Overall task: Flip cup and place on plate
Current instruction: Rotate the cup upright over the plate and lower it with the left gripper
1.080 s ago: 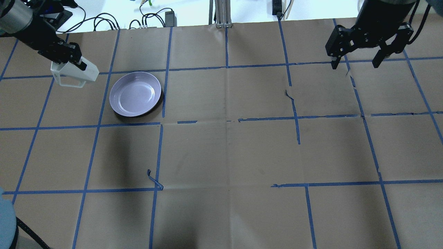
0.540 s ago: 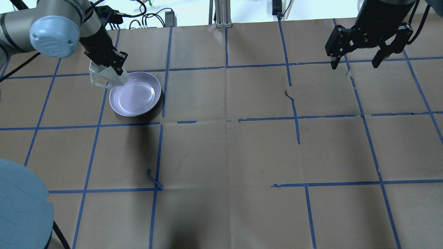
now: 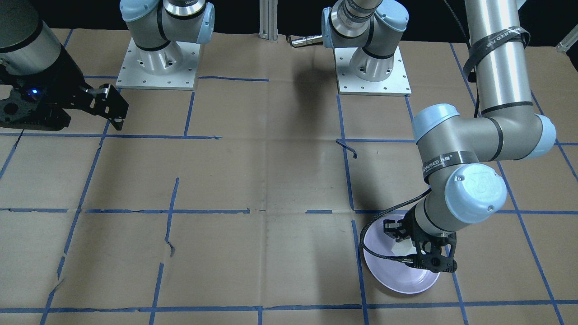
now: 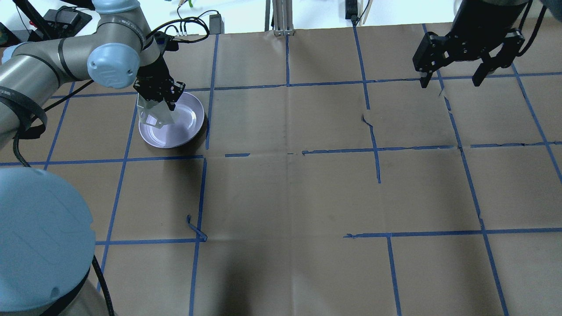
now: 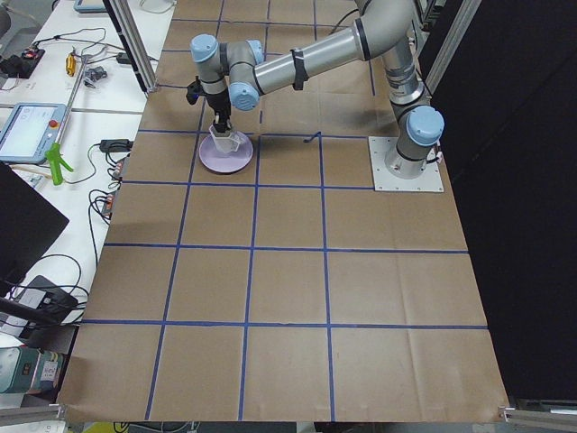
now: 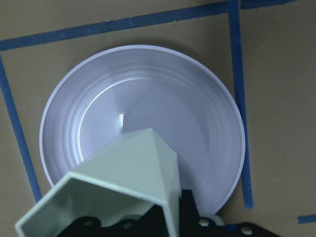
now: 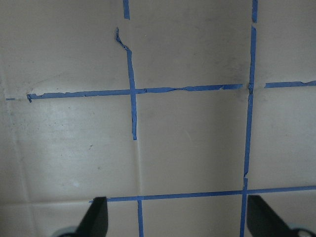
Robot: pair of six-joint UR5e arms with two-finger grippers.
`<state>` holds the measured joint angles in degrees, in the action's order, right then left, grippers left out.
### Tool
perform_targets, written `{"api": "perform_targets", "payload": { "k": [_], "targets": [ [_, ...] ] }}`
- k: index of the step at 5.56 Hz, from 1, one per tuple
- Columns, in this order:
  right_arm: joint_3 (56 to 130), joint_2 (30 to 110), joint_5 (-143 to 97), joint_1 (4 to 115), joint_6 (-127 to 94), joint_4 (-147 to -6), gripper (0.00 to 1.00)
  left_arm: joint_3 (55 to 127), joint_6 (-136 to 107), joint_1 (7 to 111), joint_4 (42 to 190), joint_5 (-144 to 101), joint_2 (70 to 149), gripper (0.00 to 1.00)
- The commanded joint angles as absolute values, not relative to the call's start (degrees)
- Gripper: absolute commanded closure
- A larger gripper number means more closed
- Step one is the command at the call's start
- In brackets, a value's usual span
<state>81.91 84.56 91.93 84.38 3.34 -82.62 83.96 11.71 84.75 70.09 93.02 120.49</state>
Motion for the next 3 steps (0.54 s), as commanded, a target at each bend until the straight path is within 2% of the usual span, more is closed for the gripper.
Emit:
{"api": "perform_targets", "payload": {
  "k": [1, 2, 3],
  "targets": [
    [81.9, 84.6, 91.9, 84.4, 3.3, -82.6, 0.00, 84.1, 9.8, 85.0, 69.2, 93.1, 121.9, 0.97],
    [81.9, 84.6, 91.9, 84.4, 3.3, -82.6, 0.00, 84.1, 9.8, 85.0, 69.2, 93.2, 121.6, 0.97],
    [81.9, 84.6, 91.9, 84.4, 3.3, -82.6, 0.00, 84.1, 9.8, 85.0, 69.2, 93.1, 121.6, 0.92]
  ]
}}
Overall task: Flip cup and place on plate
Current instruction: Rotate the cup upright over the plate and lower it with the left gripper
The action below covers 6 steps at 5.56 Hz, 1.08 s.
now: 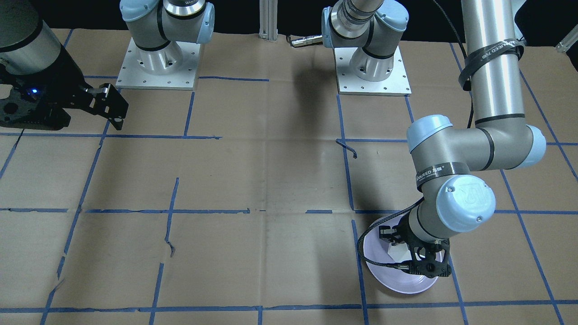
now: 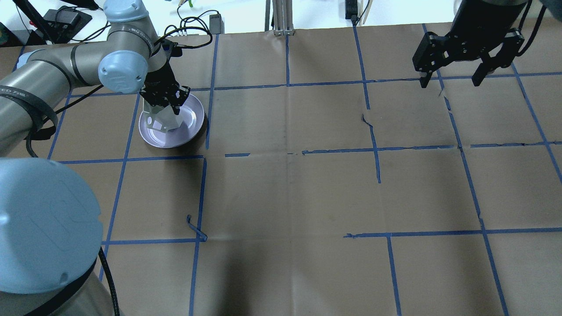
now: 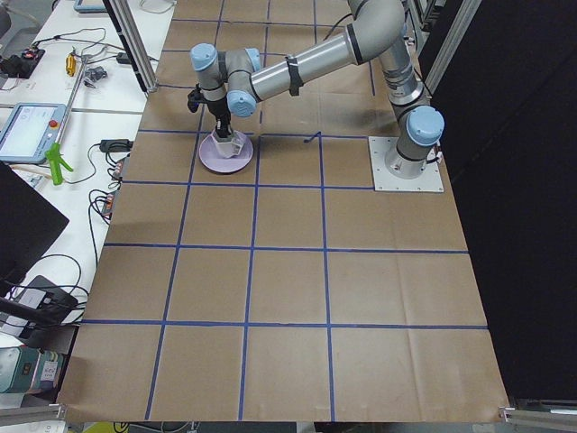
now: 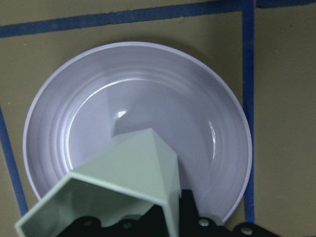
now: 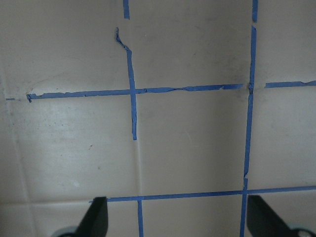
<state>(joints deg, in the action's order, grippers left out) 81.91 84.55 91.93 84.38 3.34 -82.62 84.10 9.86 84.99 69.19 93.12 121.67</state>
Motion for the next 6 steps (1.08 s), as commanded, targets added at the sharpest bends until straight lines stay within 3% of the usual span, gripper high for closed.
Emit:
{"api": "perform_targets", "payload": {
  "k": [1, 2, 4, 5, 6],
  "targets": [
    [81.9, 84.6, 91.9, 84.4, 3.3, -82.6, 0.00, 84.1, 9.8, 85.0, 69.2, 93.2, 121.5, 0.92],
    [81.9, 84.6, 91.9, 84.4, 3.3, -82.6, 0.00, 84.1, 9.8, 85.0, 69.2, 93.3, 121.5, 0.92],
    [81.9, 84.6, 91.9, 84.4, 3.3, -82.6, 0.00, 84.1, 9.9, 84.9, 69.2, 93.3, 121.5, 0.76],
    [81.9, 84.6, 91.9, 84.4, 3.3, -82.6, 0.00, 84.3, 10.5, 84.9, 69.2, 93.1, 121.5, 0.04],
    [81.9, 84.6, 91.9, 84.4, 3.3, -82.6, 0.00, 84.2, 10.5, 84.9, 69.2, 93.2, 121.2, 0.02]
  ]
}}
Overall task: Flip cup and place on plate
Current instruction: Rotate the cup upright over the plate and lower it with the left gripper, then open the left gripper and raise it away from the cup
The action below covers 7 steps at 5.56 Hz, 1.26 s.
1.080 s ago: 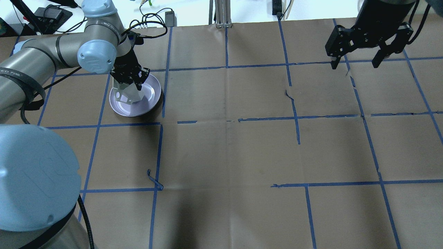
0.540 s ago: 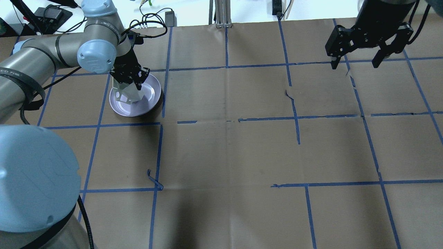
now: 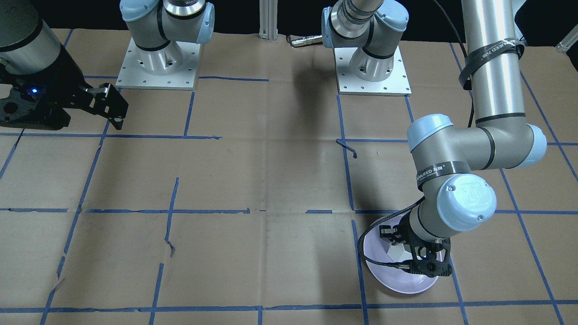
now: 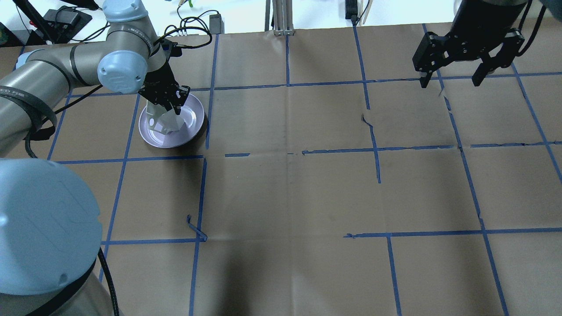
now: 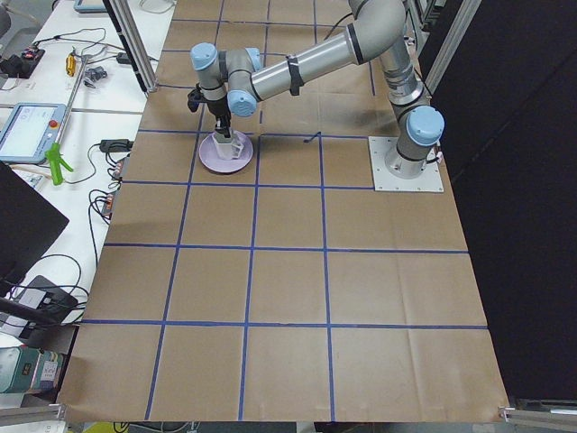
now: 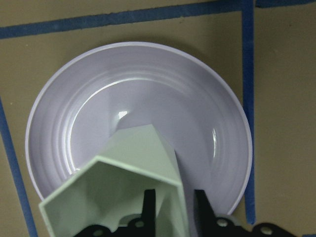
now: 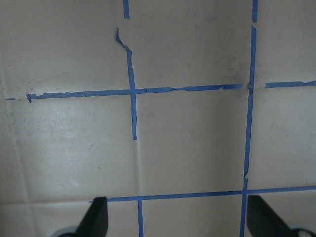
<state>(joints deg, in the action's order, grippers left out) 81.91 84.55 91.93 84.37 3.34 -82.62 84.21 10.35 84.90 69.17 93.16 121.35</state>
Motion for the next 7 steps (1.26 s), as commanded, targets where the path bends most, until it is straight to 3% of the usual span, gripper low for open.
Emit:
{"api": "perform_targets", "payload": {
  "k": [1, 7],
  "targets": [
    [81.9, 84.6, 91.9, 84.4, 3.3, -82.6, 0.00, 83.9, 10.4, 84.9, 69.4, 93.1, 120.2, 0.02],
    [81.9, 84.6, 91.9, 84.4, 3.3, -82.6, 0.00, 82.1, 0.6, 91.0, 89.2, 88.9, 99.6, 0.01]
  ]
}}
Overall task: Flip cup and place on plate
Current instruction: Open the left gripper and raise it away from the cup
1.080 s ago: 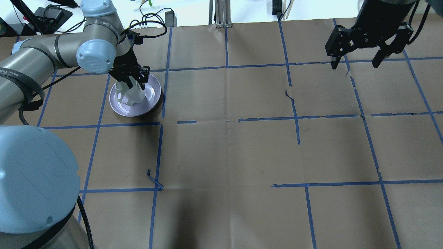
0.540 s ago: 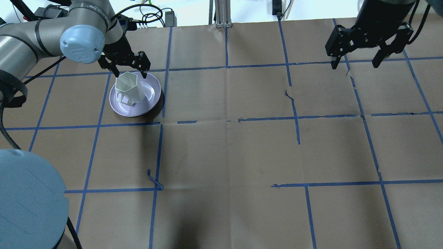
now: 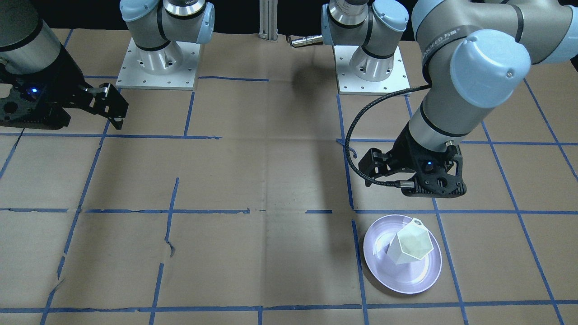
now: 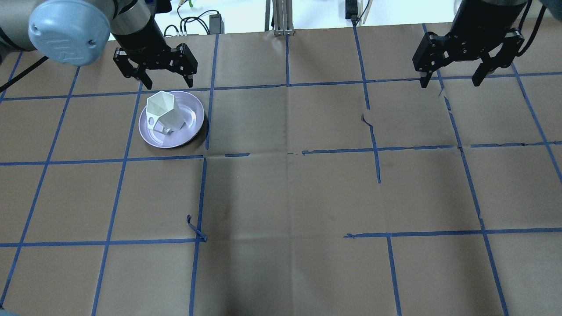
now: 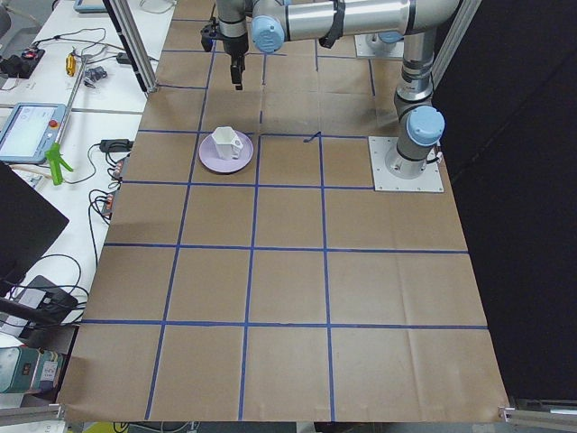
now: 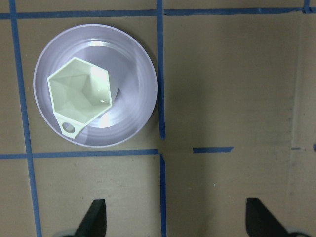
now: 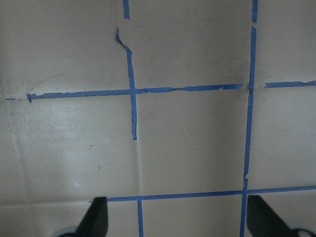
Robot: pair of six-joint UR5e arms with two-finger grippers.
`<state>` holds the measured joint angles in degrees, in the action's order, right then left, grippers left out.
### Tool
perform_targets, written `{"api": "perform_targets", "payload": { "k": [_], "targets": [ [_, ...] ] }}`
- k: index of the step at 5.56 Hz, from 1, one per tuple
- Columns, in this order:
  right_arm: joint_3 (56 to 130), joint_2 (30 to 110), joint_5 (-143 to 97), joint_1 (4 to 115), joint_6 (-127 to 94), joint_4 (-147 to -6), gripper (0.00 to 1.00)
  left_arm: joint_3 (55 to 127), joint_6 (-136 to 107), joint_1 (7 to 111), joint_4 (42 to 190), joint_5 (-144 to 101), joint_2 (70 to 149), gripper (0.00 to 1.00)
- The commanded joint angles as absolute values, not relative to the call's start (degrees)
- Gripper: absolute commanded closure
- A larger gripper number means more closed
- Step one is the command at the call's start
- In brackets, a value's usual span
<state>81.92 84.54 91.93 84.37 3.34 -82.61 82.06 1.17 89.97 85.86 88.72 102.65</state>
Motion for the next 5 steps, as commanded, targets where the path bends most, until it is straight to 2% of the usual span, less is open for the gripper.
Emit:
{"api": "perform_targets", "payload": {
  "k": [1, 5],
  "targets": [
    [81.9, 84.6, 91.9, 84.4, 3.3, -82.6, 0.00, 82.9, 0.7, 92.3, 90.8, 88.9, 96.9, 0.01],
    [81.9, 84.6, 91.9, 84.4, 3.3, -82.6, 0.00, 83.9, 0.9, 92.4, 91.3, 89.2, 94.1, 0.01]
  ]
}}
